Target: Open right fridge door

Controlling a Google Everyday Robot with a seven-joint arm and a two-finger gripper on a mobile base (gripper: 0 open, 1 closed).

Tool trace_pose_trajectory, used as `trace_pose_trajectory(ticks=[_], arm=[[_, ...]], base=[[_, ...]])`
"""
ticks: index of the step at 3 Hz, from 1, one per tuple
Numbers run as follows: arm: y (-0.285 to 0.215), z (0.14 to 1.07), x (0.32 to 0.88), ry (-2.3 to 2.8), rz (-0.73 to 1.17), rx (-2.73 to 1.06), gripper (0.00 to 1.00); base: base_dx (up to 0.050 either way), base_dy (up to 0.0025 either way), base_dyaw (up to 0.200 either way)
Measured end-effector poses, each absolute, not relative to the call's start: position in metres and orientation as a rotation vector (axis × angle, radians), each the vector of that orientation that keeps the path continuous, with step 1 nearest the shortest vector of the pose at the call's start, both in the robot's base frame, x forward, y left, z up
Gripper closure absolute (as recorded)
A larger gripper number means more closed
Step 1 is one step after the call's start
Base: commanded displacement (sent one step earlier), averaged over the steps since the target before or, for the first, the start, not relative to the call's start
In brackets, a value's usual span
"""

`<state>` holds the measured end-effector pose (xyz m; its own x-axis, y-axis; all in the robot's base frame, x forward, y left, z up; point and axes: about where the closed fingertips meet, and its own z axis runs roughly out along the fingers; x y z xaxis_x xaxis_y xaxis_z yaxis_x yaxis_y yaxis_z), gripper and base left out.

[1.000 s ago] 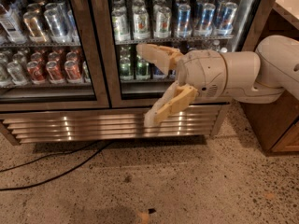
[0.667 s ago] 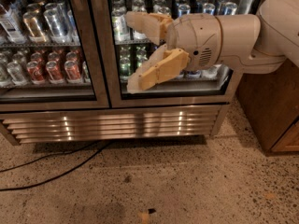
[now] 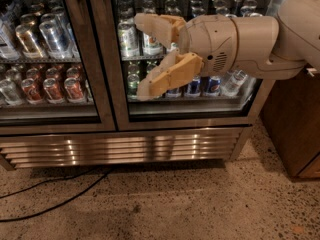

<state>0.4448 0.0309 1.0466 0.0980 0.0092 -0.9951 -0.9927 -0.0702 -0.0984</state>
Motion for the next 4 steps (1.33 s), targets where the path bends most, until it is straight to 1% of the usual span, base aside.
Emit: trace_pose_trajectory(ticks=[2,3,4], arm=[[0.0309,1.0466,0.4448,1.098,1.19,-1.301,0.0],[0.0309,1.0466,0.4448,1.098,1.19,-1.301,0.0],[0.0309,1.0466,0.4448,1.098,1.19,-1.301,0.0]], base=[[0.05,0.0,0.0],[0.037,0.00247,0.132],[0.05,-0.00001,0.0]])
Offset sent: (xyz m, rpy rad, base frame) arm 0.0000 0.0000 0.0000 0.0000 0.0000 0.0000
